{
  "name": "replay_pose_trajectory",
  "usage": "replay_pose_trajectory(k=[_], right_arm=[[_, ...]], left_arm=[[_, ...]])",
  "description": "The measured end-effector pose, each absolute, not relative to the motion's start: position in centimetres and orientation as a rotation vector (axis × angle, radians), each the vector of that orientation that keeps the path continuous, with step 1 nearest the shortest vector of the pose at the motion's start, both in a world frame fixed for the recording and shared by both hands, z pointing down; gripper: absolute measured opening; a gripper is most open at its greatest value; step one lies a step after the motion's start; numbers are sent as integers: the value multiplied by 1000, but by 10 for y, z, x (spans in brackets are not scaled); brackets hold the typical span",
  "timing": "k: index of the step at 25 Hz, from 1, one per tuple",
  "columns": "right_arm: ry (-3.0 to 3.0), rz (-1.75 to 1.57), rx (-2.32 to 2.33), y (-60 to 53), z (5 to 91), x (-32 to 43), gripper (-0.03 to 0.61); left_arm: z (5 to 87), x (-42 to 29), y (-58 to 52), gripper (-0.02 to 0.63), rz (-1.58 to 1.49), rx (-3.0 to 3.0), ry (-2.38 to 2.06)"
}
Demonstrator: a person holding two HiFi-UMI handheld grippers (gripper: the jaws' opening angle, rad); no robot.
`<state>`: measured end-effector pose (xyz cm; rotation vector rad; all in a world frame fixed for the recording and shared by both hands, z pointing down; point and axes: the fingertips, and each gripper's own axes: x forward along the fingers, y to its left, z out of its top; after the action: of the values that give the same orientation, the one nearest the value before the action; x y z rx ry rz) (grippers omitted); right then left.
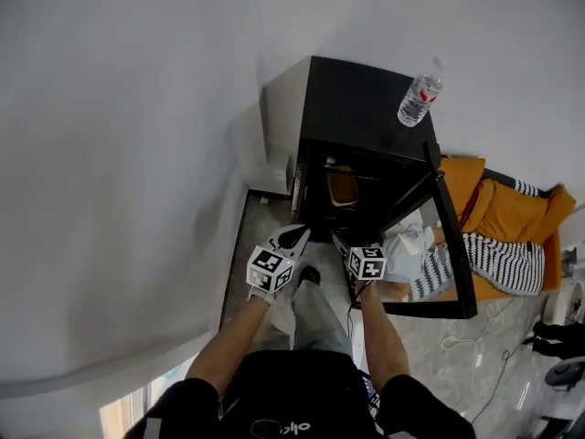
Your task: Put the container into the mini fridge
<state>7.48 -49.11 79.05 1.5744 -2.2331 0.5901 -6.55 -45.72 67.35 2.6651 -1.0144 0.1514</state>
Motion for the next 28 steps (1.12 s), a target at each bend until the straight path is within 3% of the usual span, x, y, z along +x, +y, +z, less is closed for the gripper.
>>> replay_pose_trajectory(k=[3,7,10,13,15,17,28], right_arm=[[-2250,598,1556,-455,749,71,472],[-2274,586,1568,-415,694,69,324],[-2301,555,1561,-391,663,65,252],[-2320,537,1585,-376,641,66,106],[-2329,525,1592,-367,630,67,43],[-2336,508,1594,-359,622,67,10],[-2403,466,1564,-341,588,59,8]], left_arm=[[640,-72,-428,6,155,2654,-1021],[600,-77,-393,6,152,2653,-1022],[579,-80,-374,6,141,2664,-1027],[567,-81,-363,6,129,2676,-1036],[563,-82,-356,6,128,2679,-1042],[561,-81,-349,6,127,2680,-1047],[553,-91,-335,6,108,2669,-1094]])
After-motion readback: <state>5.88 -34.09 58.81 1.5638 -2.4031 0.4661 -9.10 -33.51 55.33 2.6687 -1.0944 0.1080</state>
